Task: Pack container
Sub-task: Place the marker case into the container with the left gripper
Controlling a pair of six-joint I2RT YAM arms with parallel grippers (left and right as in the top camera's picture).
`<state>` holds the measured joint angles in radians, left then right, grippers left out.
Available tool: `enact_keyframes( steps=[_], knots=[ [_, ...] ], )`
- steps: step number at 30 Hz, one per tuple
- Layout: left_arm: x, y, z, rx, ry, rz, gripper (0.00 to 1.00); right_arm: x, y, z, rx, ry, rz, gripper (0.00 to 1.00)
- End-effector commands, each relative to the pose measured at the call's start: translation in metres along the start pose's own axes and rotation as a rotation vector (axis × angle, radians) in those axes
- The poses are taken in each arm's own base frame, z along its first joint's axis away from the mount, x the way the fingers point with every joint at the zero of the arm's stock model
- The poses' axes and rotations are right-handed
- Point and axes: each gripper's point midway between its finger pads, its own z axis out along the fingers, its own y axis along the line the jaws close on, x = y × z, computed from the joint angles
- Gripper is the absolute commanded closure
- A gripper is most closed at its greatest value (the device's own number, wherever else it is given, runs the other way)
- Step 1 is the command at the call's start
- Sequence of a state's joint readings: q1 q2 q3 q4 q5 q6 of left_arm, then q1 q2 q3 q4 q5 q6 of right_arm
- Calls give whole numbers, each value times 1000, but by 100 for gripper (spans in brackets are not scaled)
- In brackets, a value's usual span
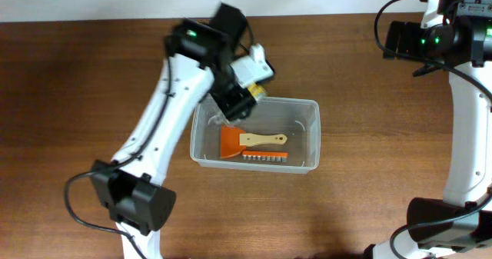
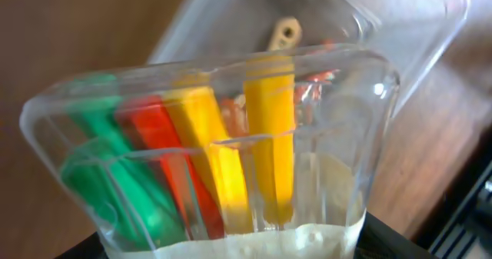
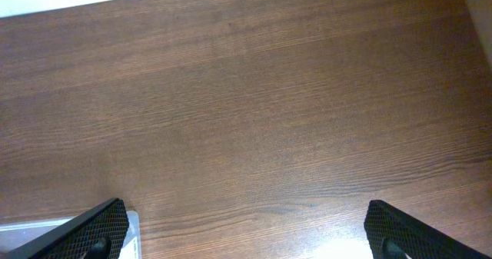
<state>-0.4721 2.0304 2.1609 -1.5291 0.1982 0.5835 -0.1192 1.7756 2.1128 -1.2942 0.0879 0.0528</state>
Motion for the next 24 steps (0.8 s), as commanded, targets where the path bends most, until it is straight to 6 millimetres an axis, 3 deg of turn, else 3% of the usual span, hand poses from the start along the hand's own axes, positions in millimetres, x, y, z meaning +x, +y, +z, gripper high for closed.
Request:
enact_keyframes(
  steps=[1, 3, 7, 12, 14, 17, 19, 21, 22, 24],
  knots=[
    [19, 2, 45, 29, 115, 67, 98, 0, -1, 1, 3, 1, 4, 1],
    [29, 5, 70, 35, 157, 63, 98, 0, -1, 1, 3, 2, 5, 1],
    [40, 7, 99, 43, 185, 59, 95, 1, -1, 1, 2, 2, 5, 1],
    [51, 9, 122, 53, 231, 54, 94, 1, -1, 1, 3, 2, 5, 1],
    [53, 10, 127, 60, 243, 52, 87, 1, -1, 1, 3, 3, 4, 1],
    [53, 10, 129, 61, 244, 52, 67, 1, -1, 1, 3, 4, -11, 1],
    [52, 11, 129, 58, 242, 52, 45, 1, -1, 1, 4, 4, -22, 1],
    [52, 11, 129, 57, 242, 52, 30, 1, -1, 1, 3, 4, -22, 1],
    [53, 13, 129, 47, 249, 53, 5, 1, -1, 1, 3, 4, -22, 1],
    [56, 17, 128, 21, 268, 57, 1, 1, -1, 1, 3, 4, -22, 1]
  ],
)
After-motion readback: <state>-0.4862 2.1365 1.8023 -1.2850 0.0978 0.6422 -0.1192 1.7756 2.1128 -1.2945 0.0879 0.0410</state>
